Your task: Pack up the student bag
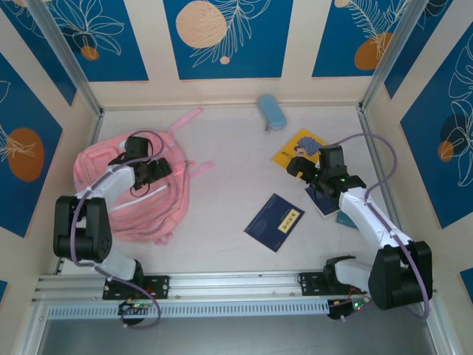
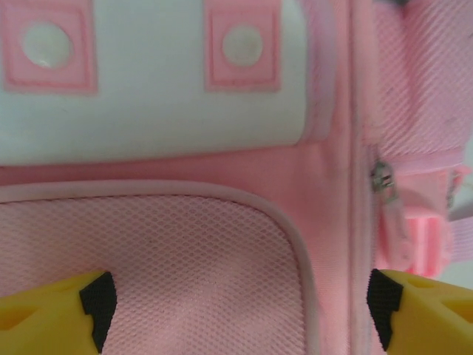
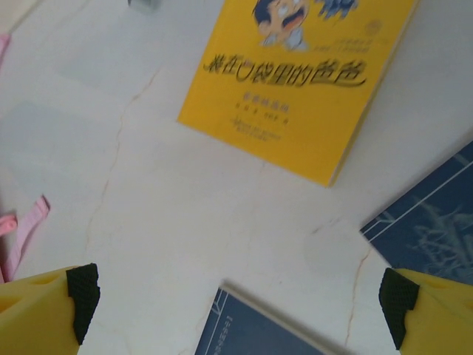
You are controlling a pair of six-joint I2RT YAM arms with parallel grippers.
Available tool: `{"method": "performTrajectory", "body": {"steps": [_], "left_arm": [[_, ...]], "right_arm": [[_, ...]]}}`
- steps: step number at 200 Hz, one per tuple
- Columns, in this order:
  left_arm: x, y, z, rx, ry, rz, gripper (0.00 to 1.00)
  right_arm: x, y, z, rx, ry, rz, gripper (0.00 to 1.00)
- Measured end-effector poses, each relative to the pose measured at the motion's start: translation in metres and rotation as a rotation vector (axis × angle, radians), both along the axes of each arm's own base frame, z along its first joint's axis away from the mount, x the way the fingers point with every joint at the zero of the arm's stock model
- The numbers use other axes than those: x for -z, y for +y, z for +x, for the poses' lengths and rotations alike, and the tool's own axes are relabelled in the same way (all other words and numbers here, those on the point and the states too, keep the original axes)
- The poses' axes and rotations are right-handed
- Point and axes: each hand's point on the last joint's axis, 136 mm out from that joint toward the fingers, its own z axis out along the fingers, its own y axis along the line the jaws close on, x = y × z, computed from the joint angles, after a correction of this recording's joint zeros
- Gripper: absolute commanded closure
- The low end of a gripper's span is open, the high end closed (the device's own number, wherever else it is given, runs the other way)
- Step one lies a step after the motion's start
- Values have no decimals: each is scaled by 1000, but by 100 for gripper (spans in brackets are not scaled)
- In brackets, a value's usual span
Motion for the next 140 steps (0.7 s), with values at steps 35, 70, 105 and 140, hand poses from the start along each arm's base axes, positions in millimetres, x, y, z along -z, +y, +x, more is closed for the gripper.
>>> {"method": "performTrajectory", "body": {"steps": [35, 70, 105, 140], "left_arm": [[16, -7, 4, 32, 74, 37, 23], [20, -52, 17, 165, 94, 130, 29], [23, -135, 28, 362, 78, 197, 35], [20, -214, 18, 573, 34, 211, 35]], "right_arm": [[21, 19, -4, -48, 73, 8, 1], [25, 31, -6, -69, 93, 18, 1], [23, 39, -6, -80, 93, 27, 1], [25, 46, -8, -89, 105, 32, 1]]}}
